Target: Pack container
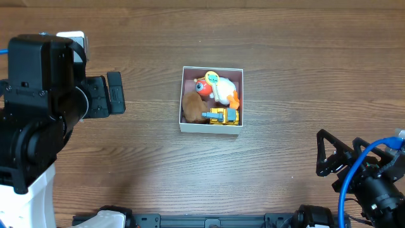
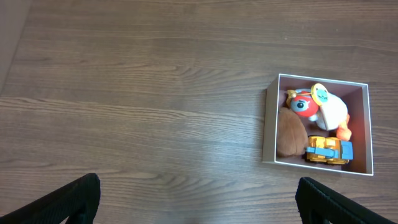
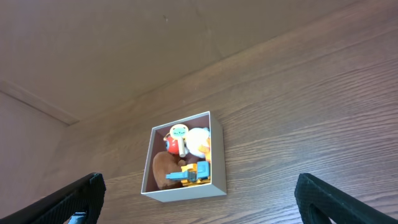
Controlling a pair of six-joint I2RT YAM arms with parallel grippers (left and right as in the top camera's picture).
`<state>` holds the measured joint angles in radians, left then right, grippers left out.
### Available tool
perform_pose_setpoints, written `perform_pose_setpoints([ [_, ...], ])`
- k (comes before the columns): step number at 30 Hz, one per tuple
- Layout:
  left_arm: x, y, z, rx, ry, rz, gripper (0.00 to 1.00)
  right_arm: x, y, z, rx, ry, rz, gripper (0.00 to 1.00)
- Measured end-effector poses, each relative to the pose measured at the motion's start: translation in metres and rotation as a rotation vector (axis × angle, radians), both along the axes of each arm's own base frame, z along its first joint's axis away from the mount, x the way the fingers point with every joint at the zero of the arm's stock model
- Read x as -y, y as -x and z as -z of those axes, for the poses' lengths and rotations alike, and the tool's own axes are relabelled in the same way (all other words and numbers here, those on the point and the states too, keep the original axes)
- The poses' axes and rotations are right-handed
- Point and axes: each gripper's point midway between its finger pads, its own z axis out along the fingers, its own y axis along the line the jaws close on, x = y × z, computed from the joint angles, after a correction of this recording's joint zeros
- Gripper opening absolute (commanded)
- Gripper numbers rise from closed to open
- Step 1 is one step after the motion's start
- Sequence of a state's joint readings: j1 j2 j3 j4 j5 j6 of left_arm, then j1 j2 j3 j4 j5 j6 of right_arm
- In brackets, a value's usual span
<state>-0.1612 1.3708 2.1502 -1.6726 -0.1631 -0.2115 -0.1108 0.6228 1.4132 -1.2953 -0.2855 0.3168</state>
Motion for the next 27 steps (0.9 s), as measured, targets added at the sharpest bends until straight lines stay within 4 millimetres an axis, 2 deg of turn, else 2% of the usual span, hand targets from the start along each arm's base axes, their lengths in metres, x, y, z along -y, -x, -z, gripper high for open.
perform_pose_setpoints([
  [7, 0.0, 0.0, 0.0, 0.0, 0.0, 0.0, 1.0, 0.001, -0.001, -0.002, 0.011, 0.003, 0.005, 1.0],
  [12, -0.001, 0.0, 0.0, 0.0, -0.002, -0.002, 1.0, 0.008, -0.012, -0.014, 0.085, 0.059, 0.02, 1.0],
  [15, -0.001, 0.0, 0.0, 0.0, -0.003, -0.002, 1.0, 0.008, -0.023, -0.011, 0.133, 0.128, -0.012, 1.0],
  [17, -0.001, 0.0, 0.0, -0.001, -0.003, -0.002, 1.0, 0.004, -0.03, 0.002, 0.149, 0.168, -0.052, 1.0],
  [20, -0.001, 0.0, 0.0, 0.0, -0.005, -0.004, 1.0, -0.006, -0.038, 0.032, 0.168, 0.214, -0.122, 1.0],
  [27, -0.001, 0.0, 0.001, -0.002, -0.005, -0.004, 1.0, -0.016, -0.058, 0.133, 0.158, 0.254, -0.189, 1.0],
])
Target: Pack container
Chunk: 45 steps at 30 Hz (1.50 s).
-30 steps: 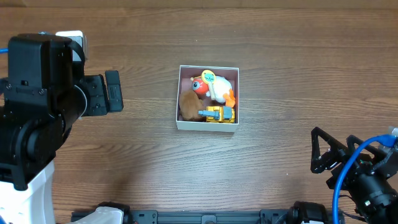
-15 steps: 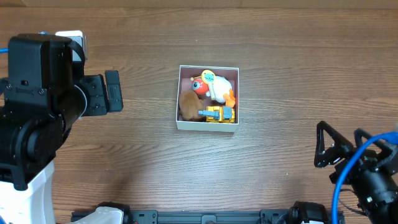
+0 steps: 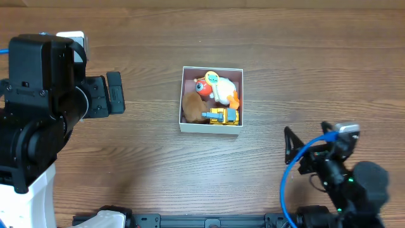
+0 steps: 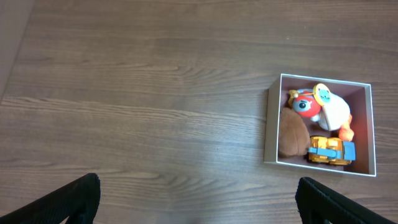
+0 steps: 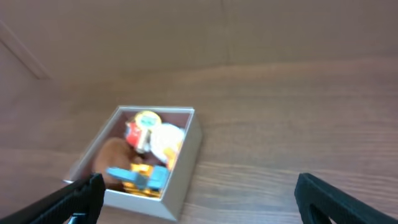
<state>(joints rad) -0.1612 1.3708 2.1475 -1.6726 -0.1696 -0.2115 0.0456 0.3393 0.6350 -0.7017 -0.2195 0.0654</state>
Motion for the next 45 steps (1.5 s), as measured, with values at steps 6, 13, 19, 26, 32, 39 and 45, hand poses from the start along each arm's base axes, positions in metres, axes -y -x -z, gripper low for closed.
perform_pose_setpoints([
  [6, 0.0, 0.0, 0.0, 0.0, 0.0, 0.0, 1.0, 0.0, -0.006, 0.064, -0.007, 0.013, -0.003, 1.0],
  [13, 0.0, 0.0, 0.0, 0.0, 0.0, 0.0, 1.0, 0.008, -0.005, 0.08, 0.032, 0.028, 0.039, 1.0],
  [19, 0.0, 0.0, 0.0, 0.0, 0.0, 0.0, 1.0, 0.011, -0.005, 0.092, 0.047, 0.033, 0.061, 1.0],
  [26, 0.0, 0.0, 0.0, 0.0, 0.0, 0.0, 1.0, 0.012, -0.011, 0.108, 0.059, 0.034, 0.065, 1.0],
  [32, 0.0, 0.0, 0.0, 0.0, 0.0, 0.0, 1.0, 0.012, -0.012, 0.11, 0.065, 0.035, 0.069, 1.0],
  [39, 0.0, 0.0, 0.0, 0.0, 0.0, 0.0, 1.0, 0.012, -0.012, 0.11, 0.065, 0.035, 0.069, 1.0],
  [45, 0.0, 0.0, 0.0, 0.0, 0.0, 0.0, 1.0, 0.012, -0.012, 0.109, 0.065, 0.035, 0.069, 1.0],
])
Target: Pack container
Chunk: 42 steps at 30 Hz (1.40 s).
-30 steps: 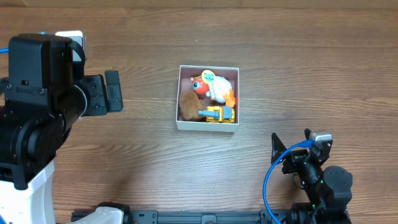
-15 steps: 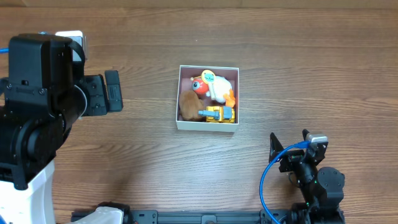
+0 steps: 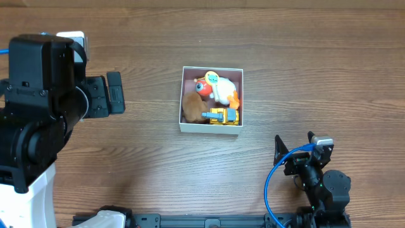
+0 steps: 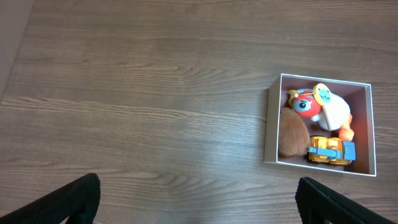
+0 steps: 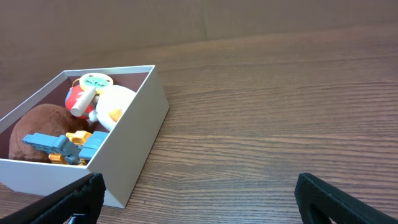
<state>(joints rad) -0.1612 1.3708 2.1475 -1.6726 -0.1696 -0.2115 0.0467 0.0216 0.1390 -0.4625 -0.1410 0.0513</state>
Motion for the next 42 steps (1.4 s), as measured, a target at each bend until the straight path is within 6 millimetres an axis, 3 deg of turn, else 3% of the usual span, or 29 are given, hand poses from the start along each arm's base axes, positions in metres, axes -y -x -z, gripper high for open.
perform_pose_setpoints([
  [14, -0.005, -0.006, 0.0, 0.004, -0.004, -0.021, 1.0, 0.0, 0.0, 0.0, 0.0, 0.0, 0.0, 1.0],
  [21, -0.034, -0.04, -0.017, 0.309, 0.024, -0.138, 1.0, 0.0, 0.0, 0.0, 0.003, 0.0, 0.0, 1.0],
  [24, -0.037, -0.04, -0.011, 0.431, 0.037, -0.146, 1.0, 0.0, 0.0, -0.001, 0.004, 0.0, 0.0, 1.0],
  [27, -0.037, -0.032, 0.005, 0.528, 0.048, -0.142, 1.0, 0.0, 0.0, -0.001, 0.005, 0.0, 0.0, 1.0],
  [31, -0.037, -0.014, 0.04, 0.597, 0.054, -0.14, 1.0, 0.0, 0.0, 0.0, 0.004, -0.001, 0.0, 1.0],
  [39, -0.036, 0.011, 0.144, 0.601, 0.061, -0.14, 1.0, 0.0, 0.0, -0.001, 0.005, 0.0, 0.0, 1.0],
  [42, -0.037, 0.016, 0.172, 0.621, 0.067, -0.142, 1.0, 0.0, 0.0, 0.0, 0.004, 0.0, 0.0, 1.0],
])
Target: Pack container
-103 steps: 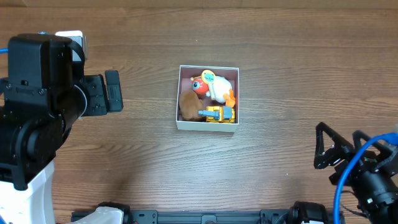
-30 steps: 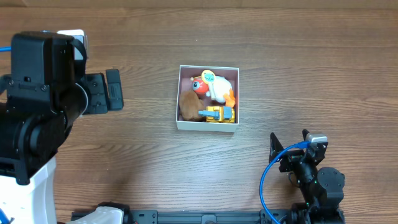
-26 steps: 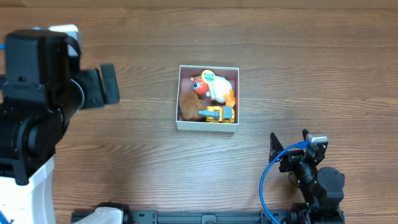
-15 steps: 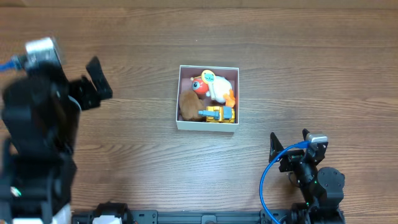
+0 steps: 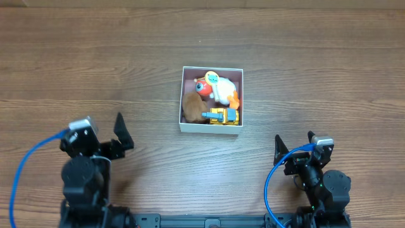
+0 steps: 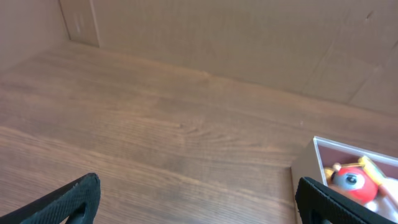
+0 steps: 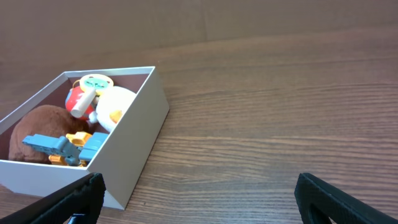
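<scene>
A white box (image 5: 211, 125) stands mid-table holding a brown plush (image 5: 190, 106), a white and orange-red toy with a yellow tag (image 5: 217, 88) and a yellow and blue truck (image 5: 222, 116). The box (image 7: 134, 137) fills the left of the right wrist view; only its corner (image 6: 323, 152) shows at the right of the left wrist view. My left gripper (image 5: 104, 138) sits low near the front left, open and empty. My right gripper (image 5: 294, 144) sits low near the front right, open and empty.
Bare wooden tabletop (image 5: 304, 76) surrounds the box on all sides. A brown wall (image 6: 217, 37) rises behind the table's far edge. A blue cable (image 5: 31, 161) loops beside each arm at the front.
My left arm was raised at the left edge, its camera looking down on the table; now it is folded low at the front left, looking level across the wood. The right arm is unchanged.
Throughout, the box held the same three toys. My right arm stood at the far right front corner, then nearer the middle front, then folded low at the front right. My left arm stayed raised at the left until now, when it is folded low too.
</scene>
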Controlling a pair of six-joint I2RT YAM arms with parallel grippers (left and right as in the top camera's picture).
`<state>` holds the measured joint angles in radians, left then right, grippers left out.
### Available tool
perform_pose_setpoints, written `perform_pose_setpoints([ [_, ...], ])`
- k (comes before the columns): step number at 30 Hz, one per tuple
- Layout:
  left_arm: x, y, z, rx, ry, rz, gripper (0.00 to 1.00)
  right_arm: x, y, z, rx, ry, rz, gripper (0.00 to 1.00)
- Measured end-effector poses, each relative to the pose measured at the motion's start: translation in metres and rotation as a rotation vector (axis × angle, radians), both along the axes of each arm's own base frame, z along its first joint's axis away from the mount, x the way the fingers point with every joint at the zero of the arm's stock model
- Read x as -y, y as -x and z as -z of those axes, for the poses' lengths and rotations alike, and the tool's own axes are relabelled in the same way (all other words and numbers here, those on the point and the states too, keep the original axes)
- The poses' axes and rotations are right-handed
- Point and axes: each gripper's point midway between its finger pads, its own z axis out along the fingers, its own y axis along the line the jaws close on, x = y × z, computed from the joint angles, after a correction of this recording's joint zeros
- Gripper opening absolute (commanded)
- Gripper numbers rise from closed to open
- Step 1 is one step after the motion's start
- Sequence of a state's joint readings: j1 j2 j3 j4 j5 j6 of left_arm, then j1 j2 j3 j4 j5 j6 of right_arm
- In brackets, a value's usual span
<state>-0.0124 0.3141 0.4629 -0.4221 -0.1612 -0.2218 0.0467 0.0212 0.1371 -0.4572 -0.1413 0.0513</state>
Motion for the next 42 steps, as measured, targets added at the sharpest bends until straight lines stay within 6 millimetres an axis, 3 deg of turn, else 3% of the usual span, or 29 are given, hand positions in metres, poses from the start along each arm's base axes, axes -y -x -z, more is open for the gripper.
perform_pose_setpoints([
  [6, 0.0, 0.007, 0.049, 0.027, 0.012, -0.003, 1.0, 0.0, 0.0, 0.0, 0.0, 0.0, 0.0, 1.0],
  [14, 0.0, 0.007, 0.079, 0.037, 0.033, -0.009, 1.0, 0.0, 0.0, 0.0, 0.0, 0.0, 0.001, 1.0],
  [42, 0.0, 0.005, 0.081, 0.053, 0.034, -0.008, 1.0, 0.0, 0.0, 0.0, 0.001, 0.0, 0.0, 1.0],
])
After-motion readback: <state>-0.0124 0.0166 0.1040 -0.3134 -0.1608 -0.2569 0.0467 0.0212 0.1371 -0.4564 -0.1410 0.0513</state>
